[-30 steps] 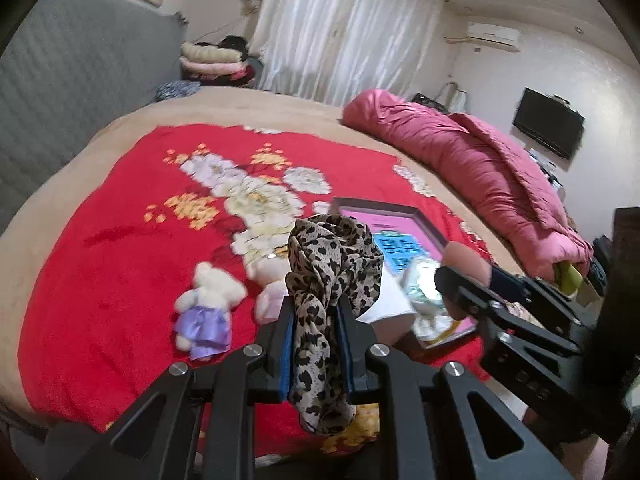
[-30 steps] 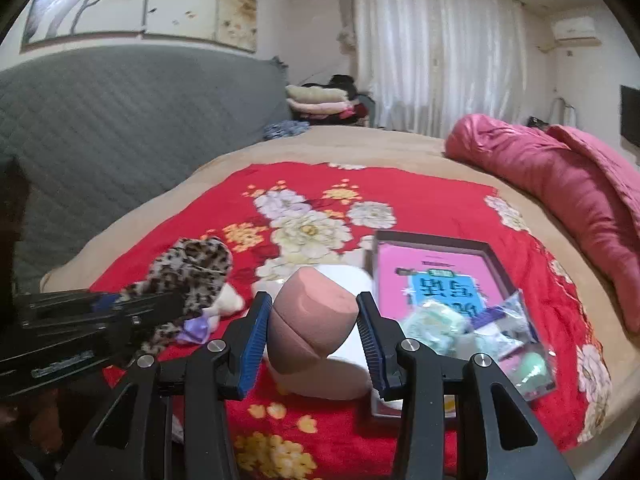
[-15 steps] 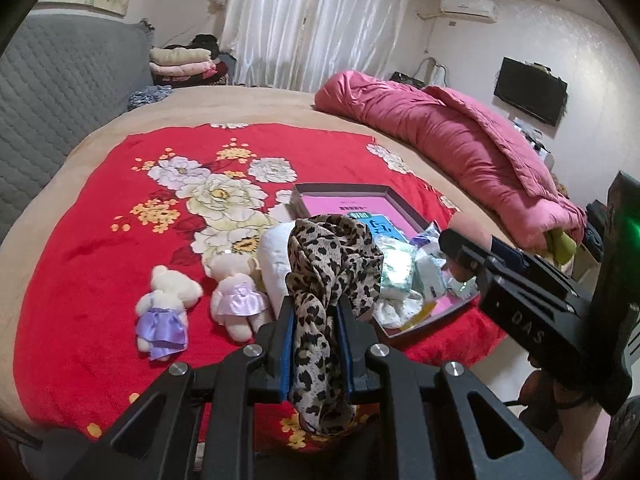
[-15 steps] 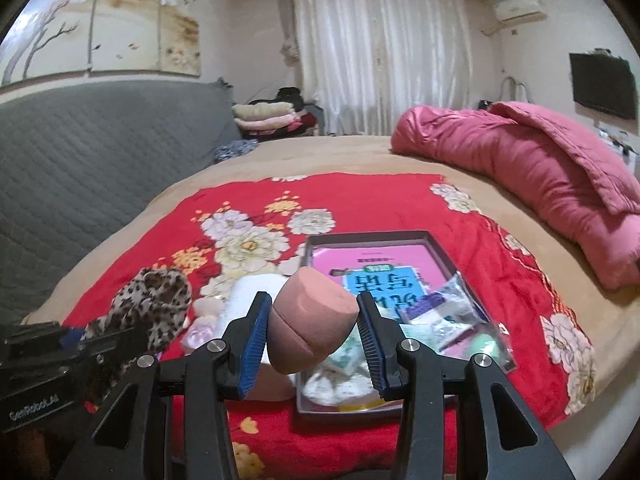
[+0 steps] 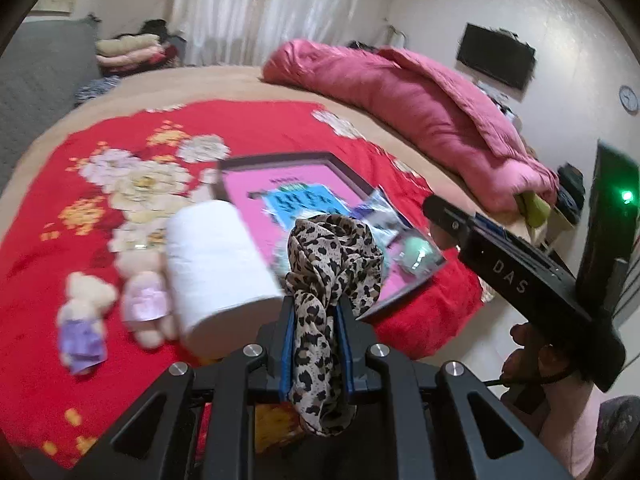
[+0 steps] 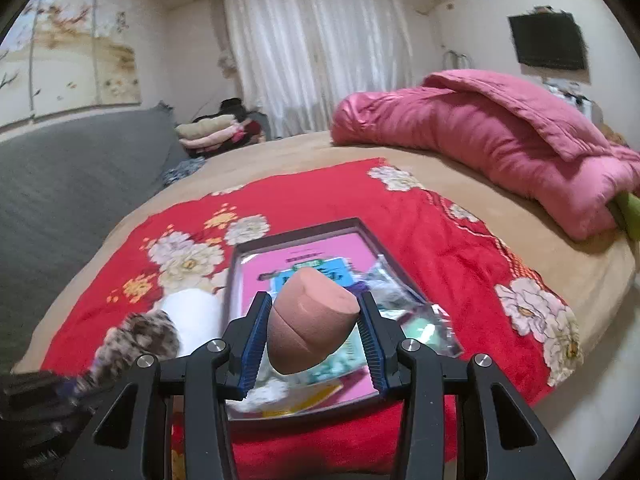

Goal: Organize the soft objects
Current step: 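Carry the leopard-print scrunchie over the pink tray with the left tool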

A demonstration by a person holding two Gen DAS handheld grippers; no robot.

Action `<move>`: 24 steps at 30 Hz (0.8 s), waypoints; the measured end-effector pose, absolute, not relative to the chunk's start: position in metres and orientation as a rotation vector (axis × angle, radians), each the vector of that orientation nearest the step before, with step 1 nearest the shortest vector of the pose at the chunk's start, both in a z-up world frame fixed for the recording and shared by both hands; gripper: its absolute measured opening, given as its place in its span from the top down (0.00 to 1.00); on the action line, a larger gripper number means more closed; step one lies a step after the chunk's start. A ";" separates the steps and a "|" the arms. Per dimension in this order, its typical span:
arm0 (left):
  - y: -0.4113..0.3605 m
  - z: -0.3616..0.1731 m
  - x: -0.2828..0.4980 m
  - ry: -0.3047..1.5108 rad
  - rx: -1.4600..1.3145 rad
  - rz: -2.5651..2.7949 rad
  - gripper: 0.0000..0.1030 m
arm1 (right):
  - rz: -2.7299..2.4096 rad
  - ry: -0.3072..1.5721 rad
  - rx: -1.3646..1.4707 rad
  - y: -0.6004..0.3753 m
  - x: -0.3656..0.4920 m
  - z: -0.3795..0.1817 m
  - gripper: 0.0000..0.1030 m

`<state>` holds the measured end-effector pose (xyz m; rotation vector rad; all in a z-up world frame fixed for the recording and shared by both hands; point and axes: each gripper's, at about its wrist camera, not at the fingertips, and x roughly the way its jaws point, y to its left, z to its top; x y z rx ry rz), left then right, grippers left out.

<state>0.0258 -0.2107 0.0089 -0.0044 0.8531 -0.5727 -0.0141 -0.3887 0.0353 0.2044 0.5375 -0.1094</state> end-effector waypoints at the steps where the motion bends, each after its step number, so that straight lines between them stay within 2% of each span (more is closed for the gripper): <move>1: -0.222 0.003 0.031 0.875 0.004 -0.590 0.81 | -0.121 0.536 0.211 -0.393 -0.014 0.034 0.56; 10: -0.273 -0.033 0.063 0.977 0.043 -0.631 0.81 | -0.196 0.563 0.251 -0.426 -0.012 0.017 0.56; 24: -0.286 -0.047 0.093 0.956 0.071 -0.597 0.81 | -0.162 0.693 0.202 -0.423 0.016 -0.018 0.56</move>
